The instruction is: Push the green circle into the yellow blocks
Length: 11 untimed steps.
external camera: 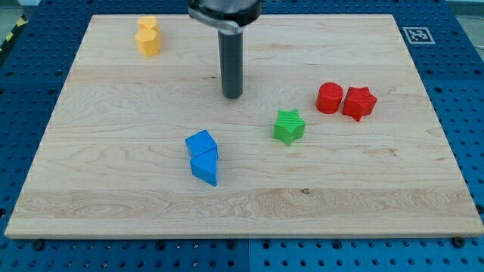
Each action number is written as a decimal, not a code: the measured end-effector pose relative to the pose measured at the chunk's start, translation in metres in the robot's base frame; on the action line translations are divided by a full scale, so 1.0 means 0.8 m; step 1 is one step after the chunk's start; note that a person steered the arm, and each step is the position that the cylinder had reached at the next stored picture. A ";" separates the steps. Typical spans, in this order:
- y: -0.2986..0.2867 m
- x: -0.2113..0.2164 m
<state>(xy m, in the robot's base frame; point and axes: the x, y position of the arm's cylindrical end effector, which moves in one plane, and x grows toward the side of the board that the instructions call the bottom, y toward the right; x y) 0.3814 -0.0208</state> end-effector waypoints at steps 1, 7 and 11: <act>0.000 -0.049; 0.059 -0.097; -0.087 -0.140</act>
